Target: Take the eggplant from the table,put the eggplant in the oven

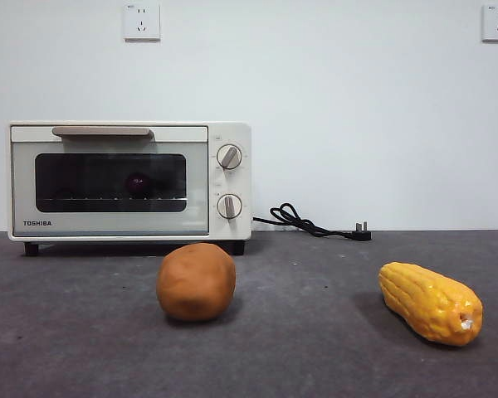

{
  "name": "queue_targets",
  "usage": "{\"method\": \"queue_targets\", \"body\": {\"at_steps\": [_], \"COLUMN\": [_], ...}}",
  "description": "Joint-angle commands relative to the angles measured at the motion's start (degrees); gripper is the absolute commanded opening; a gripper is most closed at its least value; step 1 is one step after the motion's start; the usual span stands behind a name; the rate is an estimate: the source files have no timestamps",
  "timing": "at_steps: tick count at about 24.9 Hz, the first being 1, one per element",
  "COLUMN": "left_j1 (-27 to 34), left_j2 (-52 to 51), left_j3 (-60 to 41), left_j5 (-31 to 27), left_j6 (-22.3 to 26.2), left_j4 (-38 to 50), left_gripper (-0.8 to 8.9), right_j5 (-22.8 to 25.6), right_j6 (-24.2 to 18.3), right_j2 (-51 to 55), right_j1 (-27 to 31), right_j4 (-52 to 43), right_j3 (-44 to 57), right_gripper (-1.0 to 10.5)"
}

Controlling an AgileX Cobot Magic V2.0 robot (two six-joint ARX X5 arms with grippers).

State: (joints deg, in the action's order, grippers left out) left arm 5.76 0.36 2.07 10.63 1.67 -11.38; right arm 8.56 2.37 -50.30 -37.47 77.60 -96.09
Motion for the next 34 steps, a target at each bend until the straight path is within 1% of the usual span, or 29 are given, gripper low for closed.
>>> {"method": "queue_targets", "body": {"at_steps": [1, 23, 25, 26, 27, 29, 31, 33, 34], "left_j1": [-0.22, -0.17, -0.17, -0.17, -0.17, -0.17, -0.17, -0.17, -0.17], "left_j2": [-0.13, 2.56, 2.8, 2.84, 2.89, 3.02, 3.04, 3.04, 3.04], "left_j3": [-0.92, -0.9, -0.9, -0.9, -0.9, -0.9, -0.9, -0.9, -0.9], "left_j5": [-0.15, 0.0, 0.0, 0.02, 0.0, 0.02, 0.0, 0.02, 0.02], "left_j6": [-0.7, -0.68, -0.66, -0.66, -0.68, -0.66, -0.68, -0.66, -0.68], "left_j4": [0.31, 0.31, 0.31, 0.28, 0.31, 0.31, 0.31, 0.28, 0.31], "left_gripper": [-0.04, -0.03, -0.04, -0.04, -0.04, -0.04, -0.04, -0.04, -0.04], "right_j5": [0.02, -0.09, 1.09, 2.78, 4.11, 4.83, 3.1, -1.66, -1.9], "right_j6": [0.52, 0.52, -0.2, -1.07, -1.07, -1.42, -1.53, -1.68, -2.38], "right_j2": [-0.09, -1.29, -1.29, -1.09, -0.63, 0.79, 2.36, 6.08, 8.13], "right_j1": [-0.02, -0.35, -0.11, 0.5, 1.29, 4.48, 8.44, 16.7, 19.85], "right_j4": [1.51, 1.51, 1.51, 1.51, 1.51, 1.51, 1.51, 1.51, 1.51], "right_j3": [0.37, 0.37, 0.35, 0.35, 0.37, 0.37, 0.42, 1.05, 1.84], "right_gripper": [-0.1, -0.1, -0.1, -0.1, -0.1, -0.1, -0.1, -0.1, -0.1]}}
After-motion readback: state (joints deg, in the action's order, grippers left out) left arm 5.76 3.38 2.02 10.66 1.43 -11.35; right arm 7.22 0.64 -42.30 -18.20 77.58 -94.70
